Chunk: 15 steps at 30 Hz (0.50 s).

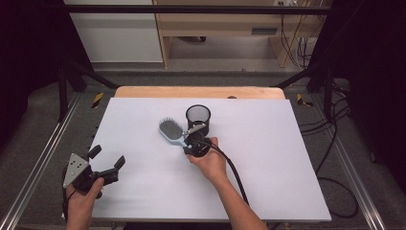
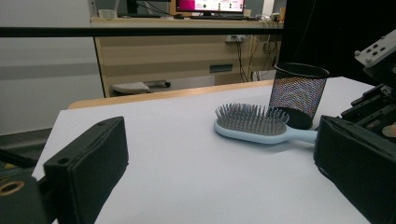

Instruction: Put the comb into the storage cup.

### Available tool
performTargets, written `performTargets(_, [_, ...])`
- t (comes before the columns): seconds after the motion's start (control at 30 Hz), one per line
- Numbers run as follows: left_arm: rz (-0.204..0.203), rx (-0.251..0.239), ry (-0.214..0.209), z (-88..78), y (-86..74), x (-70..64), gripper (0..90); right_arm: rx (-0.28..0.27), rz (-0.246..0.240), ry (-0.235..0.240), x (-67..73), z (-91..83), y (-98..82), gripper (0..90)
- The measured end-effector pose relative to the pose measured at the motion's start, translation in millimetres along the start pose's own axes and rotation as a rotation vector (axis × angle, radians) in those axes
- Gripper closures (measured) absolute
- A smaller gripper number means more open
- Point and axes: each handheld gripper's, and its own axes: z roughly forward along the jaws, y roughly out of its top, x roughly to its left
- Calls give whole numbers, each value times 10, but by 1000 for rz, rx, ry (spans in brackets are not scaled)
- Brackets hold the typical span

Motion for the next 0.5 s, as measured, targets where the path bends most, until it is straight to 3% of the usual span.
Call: performTargets(0.5, [3,-2,0,0,5,-9,32,47,7,4,14,15,-79,652])
